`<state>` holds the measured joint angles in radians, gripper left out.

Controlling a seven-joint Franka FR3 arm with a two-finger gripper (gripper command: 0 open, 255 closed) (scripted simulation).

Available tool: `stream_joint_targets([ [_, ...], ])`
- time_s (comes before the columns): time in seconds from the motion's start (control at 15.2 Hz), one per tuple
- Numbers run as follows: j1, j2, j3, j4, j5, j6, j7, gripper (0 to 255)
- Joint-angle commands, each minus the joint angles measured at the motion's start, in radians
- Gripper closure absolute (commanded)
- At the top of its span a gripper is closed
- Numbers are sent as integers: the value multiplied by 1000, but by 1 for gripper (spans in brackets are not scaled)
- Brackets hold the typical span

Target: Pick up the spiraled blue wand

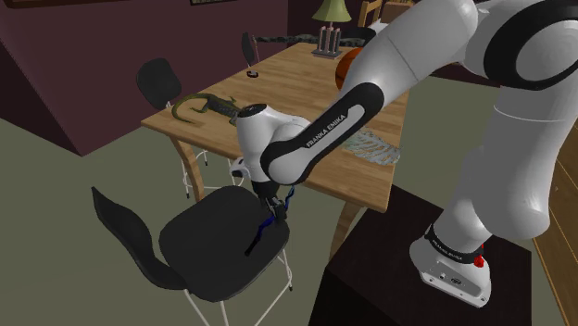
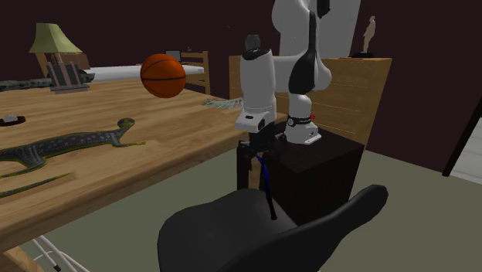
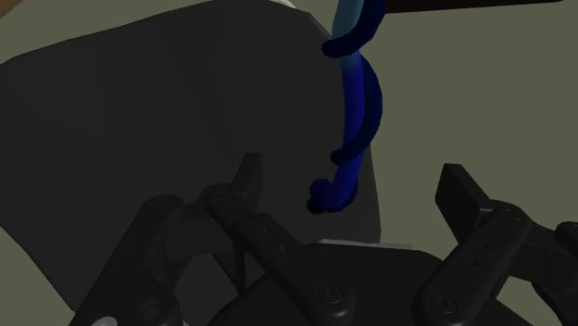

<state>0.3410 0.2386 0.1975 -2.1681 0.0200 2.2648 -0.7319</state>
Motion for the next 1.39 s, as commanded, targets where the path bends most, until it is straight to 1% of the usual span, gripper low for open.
stream_joint_targets([
  [0.0,0,20,-2,-5,-3,26,0,0],
  [0.13,1,26,-2,-6,-4,33,1,0],
  [0.2,1,26,-2,-5,-4,31,1,255],
  [0.79,1,26,-2,-6,-4,33,1,255],
  [1.32,-4,-49,3,16,12,-64,-6,255],
])
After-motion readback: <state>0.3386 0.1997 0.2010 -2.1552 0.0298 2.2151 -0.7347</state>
